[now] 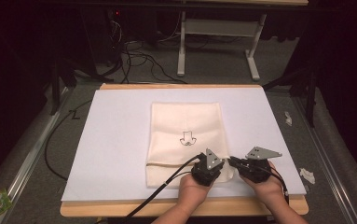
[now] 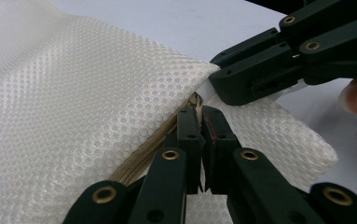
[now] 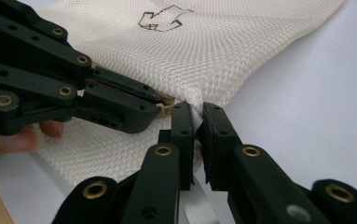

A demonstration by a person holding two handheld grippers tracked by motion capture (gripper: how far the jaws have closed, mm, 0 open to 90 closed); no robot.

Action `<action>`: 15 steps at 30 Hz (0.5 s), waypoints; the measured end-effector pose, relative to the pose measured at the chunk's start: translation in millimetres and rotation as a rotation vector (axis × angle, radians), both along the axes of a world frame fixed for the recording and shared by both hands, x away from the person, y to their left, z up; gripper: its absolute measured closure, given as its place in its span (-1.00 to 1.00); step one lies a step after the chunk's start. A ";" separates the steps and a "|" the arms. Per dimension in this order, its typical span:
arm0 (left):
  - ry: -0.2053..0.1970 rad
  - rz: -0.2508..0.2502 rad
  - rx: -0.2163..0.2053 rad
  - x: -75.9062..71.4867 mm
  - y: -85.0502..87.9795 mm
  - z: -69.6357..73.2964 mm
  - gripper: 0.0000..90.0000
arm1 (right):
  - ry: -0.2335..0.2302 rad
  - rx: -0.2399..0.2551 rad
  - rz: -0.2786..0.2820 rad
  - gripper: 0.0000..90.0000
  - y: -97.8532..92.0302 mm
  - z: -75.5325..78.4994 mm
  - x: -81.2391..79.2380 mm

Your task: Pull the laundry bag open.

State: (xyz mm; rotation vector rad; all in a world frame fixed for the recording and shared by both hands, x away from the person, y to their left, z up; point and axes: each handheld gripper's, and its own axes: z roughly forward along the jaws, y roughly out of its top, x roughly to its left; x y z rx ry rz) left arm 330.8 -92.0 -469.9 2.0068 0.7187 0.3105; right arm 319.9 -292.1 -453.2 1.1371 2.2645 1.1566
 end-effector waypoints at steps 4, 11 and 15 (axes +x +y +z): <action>0.021 -0.003 -0.011 1.8 4.2 0.6 0.94 | -0.003 0.002 0.001 0.90 1.3 -0.4 -0.1; 0.012 -0.017 -0.006 0.5 8.6 1.9 0.95 | -0.006 0.002 0.007 0.90 2.4 0.6 -1.0; 0.024 -0.010 -0.007 0.6 12.8 0.6 0.95 | 0.002 -0.006 0.000 0.90 4.8 0.0 -0.3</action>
